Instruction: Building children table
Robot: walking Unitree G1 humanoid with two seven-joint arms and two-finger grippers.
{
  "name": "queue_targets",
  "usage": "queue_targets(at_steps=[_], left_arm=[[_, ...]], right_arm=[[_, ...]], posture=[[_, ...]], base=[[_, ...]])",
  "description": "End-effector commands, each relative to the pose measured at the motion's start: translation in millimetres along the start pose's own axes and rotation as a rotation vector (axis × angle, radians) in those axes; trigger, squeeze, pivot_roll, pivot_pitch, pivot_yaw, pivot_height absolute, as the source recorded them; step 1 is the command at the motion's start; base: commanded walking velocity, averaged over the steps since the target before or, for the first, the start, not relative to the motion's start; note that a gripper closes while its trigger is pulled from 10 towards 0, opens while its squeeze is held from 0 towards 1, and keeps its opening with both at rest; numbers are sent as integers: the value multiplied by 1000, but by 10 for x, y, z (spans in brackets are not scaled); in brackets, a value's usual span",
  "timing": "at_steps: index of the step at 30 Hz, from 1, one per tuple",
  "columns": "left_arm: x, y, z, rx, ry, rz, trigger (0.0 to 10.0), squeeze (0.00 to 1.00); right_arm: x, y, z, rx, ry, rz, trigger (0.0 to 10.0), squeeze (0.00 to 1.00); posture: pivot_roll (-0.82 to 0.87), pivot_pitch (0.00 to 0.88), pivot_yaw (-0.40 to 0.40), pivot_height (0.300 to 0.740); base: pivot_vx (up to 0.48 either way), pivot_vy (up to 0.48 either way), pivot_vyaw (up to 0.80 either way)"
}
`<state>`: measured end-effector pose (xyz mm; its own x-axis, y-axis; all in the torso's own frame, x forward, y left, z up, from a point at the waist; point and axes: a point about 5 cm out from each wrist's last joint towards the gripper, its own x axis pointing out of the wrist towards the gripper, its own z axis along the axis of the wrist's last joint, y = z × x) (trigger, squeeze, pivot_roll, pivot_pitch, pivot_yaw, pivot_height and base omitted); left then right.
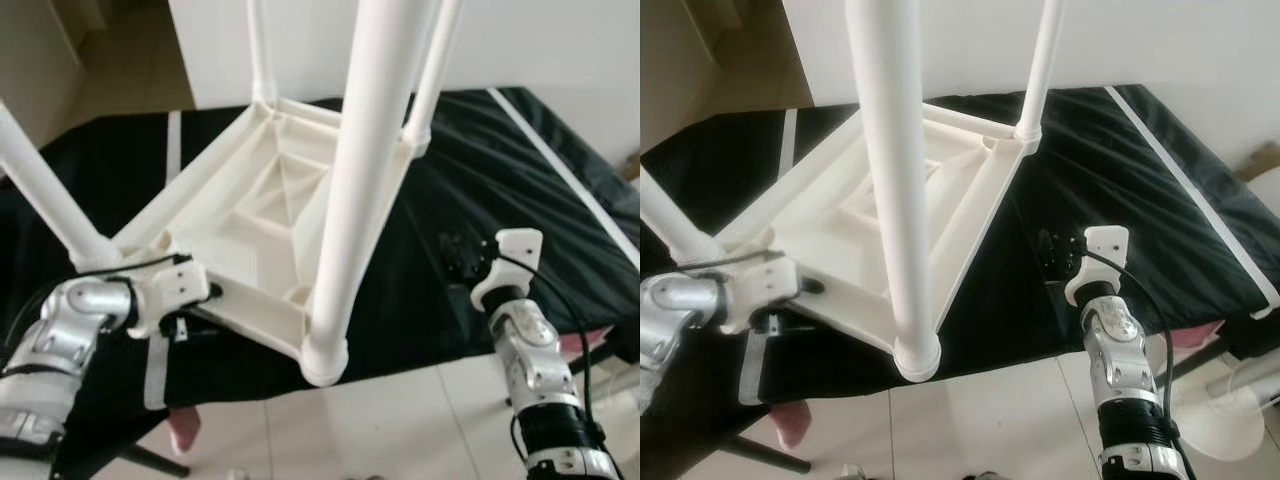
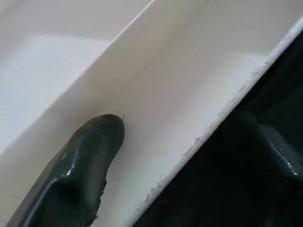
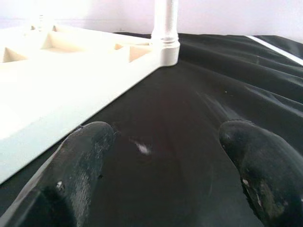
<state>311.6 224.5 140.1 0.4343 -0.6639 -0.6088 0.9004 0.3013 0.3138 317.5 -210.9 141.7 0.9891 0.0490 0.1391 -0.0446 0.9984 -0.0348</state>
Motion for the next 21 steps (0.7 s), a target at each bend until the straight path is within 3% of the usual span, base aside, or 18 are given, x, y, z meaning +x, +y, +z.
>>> queue_targets(at_steps=[1, 4, 13, 15, 18, 19, 20, 21], left_arm=[[19, 64, -144, -95, 50, 215, 10000, 0], [-19, 79, -119, -229, -26, 235, 10000, 0], [-121, -7, -187, -345, -40, 326, 10000, 0], [-126, -69, -202, -348, -30, 332, 10000, 0], [-68, -288, -131, -360, -52, 308, 10000, 0], [-68, -288, -131, -360, -52, 308, 10000, 0], [15, -446, -27, -364, -87, 265, 10000, 0], [43, -509, 16, -366, -99, 244, 10000, 0]], right_arm=[[-9, -6, -11, 10, 3, -13, 10000, 0], [-32, -18, -13, 14, 0, -32, 10000, 0], [-71, -43, -16, 16, 2, -53, 10000, 0], [-73, -44, -15, 17, 2, -54, 10000, 0], [-66, -36, -17, 19, 5, -50, 10000, 0], [-66, -36, -17, 19, 5, -50, 10000, 0], [-44, -13, -23, 19, 9, -39, 10000, 0], [-34, -2, -22, 19, 9, -34, 10000, 0]], posture=[[45, 89, -29, 740], [39, 96, -17, 740], [30, 110, -16, 740], [30, 114, -19, 740], [46, 119, -34, 740], [46, 119, -34, 740], [50, 120, -38, 740], [53, 120, -42, 740]], base=[[0, 0, 0], [0, 0, 0], [0, 0, 0], [0, 0, 0], [0, 0, 0], [0, 0, 0], [0, 0, 0], [0, 0, 0]])
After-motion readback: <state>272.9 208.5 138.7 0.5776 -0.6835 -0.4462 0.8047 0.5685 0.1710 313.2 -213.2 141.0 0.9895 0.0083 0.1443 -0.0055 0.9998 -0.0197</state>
